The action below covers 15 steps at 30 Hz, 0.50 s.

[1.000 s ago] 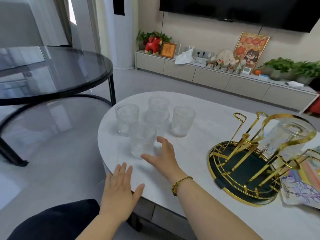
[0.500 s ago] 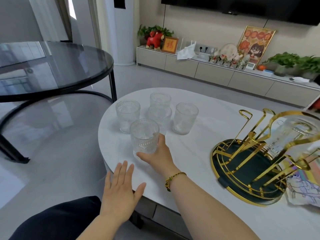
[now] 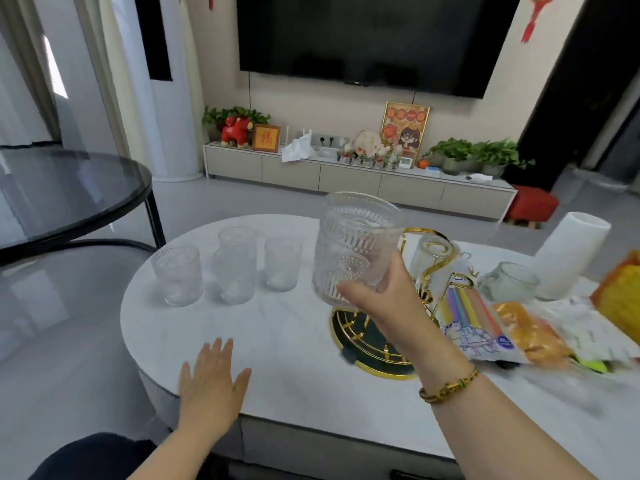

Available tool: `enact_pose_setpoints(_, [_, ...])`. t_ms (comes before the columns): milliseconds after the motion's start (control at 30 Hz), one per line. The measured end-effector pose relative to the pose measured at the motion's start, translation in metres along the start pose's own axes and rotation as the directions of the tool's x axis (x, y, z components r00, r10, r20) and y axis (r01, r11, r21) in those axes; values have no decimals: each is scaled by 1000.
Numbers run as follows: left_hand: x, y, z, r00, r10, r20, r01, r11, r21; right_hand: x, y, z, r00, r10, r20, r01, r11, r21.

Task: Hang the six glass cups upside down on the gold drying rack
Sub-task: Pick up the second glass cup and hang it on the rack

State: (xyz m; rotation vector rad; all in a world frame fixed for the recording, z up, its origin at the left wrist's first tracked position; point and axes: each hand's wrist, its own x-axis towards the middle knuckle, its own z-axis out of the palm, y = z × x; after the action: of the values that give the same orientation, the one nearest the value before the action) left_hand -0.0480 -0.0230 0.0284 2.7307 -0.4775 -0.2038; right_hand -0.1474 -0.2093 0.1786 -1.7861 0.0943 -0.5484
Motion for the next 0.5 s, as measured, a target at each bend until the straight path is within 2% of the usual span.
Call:
enact_pose_setpoints(133, [4, 58, -3, 962, 272, 26, -267, 954, -135, -23, -19, -68, 994, 11, -105, -23, 993, -115])
enact_pose_setpoints(233, [6, 95, 4, 901, 429, 66, -419, 899, -130, -37, -25, -113, 978, 20, -209, -63, 978, -199])
enact_pose_setpoints(333, [8, 123, 13, 873, 475, 111, -462, 878, -121, -47, -28, -149, 944, 33, -328, -127, 955, -268])
enact_pose_setpoints(500, [20, 148, 27, 881, 450, 146, -436, 892, -118, -52, -30, -187, 898, 89, -432, -255, 905, -342])
